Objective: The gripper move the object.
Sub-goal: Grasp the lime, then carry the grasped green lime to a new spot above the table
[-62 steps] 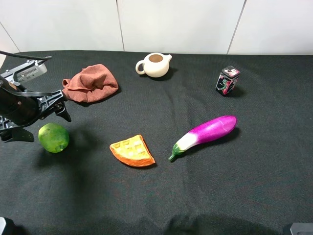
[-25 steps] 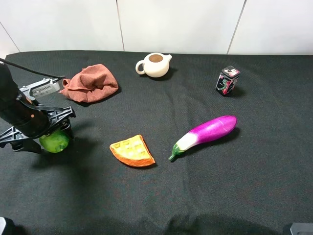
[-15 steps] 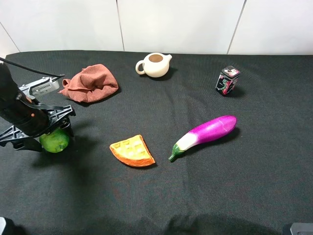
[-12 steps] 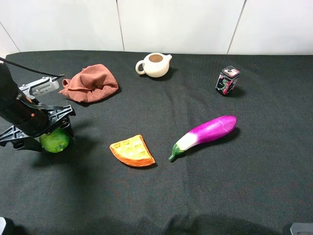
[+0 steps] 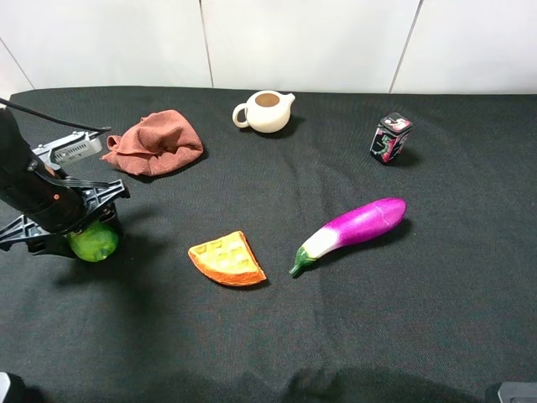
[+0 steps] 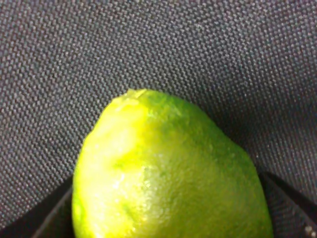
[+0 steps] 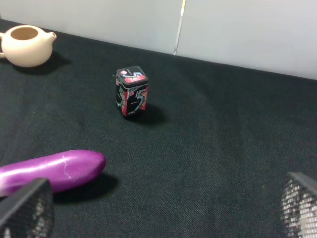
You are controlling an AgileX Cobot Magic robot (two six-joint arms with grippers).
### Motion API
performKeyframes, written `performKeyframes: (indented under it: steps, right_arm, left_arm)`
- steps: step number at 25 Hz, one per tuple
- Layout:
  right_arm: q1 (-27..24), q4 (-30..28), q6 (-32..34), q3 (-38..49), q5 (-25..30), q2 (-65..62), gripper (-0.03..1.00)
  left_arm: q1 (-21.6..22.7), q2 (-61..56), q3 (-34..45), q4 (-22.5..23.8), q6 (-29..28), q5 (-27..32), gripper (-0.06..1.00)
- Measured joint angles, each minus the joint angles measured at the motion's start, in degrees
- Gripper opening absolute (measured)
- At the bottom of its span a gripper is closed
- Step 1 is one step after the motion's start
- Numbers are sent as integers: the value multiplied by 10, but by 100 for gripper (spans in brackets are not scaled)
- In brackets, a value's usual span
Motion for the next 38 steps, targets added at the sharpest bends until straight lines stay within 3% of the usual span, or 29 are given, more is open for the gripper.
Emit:
performKeyframes:
  steps: [7,18,25,38]
  right_arm:
    - [0,0,0,0,0,0,69]
    - [0,0,0,0,0,0,69]
    - [0,0,0,0,0,0,69]
    - [0,0,0,0,0,0,69]
  left_arm:
    - [0,0,0,2,6,-11,73]
    - [0,0,0,4,92,-11,73]
    - [0,0,0,4,110,-6,73]
    - [0,0,-57,41,147,60,73]
